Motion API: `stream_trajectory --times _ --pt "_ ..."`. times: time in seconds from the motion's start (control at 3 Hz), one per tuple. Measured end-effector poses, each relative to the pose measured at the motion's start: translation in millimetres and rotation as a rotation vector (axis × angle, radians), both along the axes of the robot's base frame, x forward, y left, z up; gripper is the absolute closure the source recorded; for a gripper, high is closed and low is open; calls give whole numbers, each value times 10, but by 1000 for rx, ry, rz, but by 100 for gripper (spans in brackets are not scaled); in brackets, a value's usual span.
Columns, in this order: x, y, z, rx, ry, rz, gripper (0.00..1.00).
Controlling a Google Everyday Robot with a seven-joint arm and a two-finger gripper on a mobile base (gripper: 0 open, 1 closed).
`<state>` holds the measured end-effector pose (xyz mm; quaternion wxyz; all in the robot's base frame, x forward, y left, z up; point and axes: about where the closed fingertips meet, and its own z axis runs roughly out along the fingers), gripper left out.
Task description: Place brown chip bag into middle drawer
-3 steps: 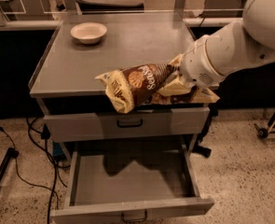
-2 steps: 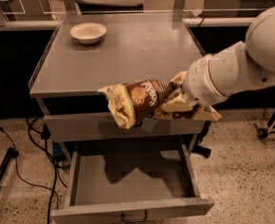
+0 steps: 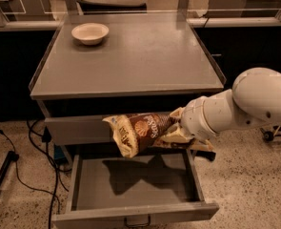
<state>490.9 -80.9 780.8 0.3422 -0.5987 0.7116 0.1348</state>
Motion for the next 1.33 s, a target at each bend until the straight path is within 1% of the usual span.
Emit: stream_trajectory --times 0.33,0.67,1.0,1.33 --pt "0 0 -2 0 0 0 100" --pt "-22 2 -104 -18 -6 10 100" --pt "-6 5 -432 -22 -12 21 100" --pt "66 -6 -811 -4 -8 13 100"
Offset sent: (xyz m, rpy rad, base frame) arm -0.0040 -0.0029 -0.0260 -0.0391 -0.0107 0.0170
